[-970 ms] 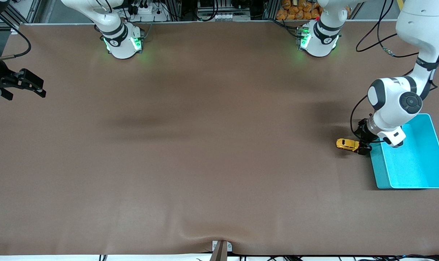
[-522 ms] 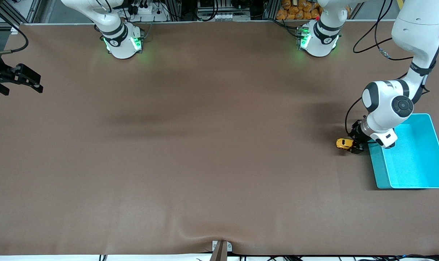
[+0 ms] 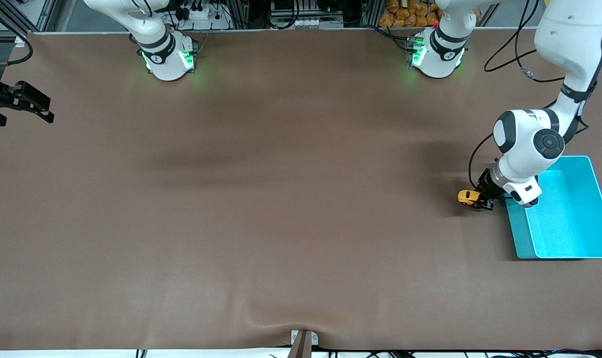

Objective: Wind and store yellow beetle car
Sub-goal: 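Grasp the yellow car with the left gripper and lift it, then carry the car over the cyan bin and lower it inside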

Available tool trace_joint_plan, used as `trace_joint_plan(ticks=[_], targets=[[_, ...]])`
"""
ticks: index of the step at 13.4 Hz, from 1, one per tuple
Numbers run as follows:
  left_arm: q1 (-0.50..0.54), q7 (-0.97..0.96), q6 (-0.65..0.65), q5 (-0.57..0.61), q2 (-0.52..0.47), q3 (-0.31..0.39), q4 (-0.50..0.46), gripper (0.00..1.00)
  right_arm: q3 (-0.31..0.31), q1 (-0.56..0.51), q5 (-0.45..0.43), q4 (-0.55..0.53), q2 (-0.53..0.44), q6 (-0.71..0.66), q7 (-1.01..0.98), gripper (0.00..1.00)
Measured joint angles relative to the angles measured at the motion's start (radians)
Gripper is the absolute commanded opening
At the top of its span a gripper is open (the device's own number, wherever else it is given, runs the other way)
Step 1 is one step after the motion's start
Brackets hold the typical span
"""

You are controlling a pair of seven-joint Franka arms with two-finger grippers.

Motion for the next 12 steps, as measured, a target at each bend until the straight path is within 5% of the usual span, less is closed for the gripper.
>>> trace_joint_plan(ticks=[5, 12], targets=[[0.007, 0.169, -0.266, 0.000, -0.159, -0.004, 0.120, 0.00, -0.003, 0.000, -0.001, 0.010, 0.000, -0.002, 0.000, 1.00], [0.167, 0.492, -0.383, -0.031, -0.023, 0.005, 0.382, 0.00, -0.004, 0.000, -0.001, 0.012, 0.000, -0.003, 0.000, 1.00]])
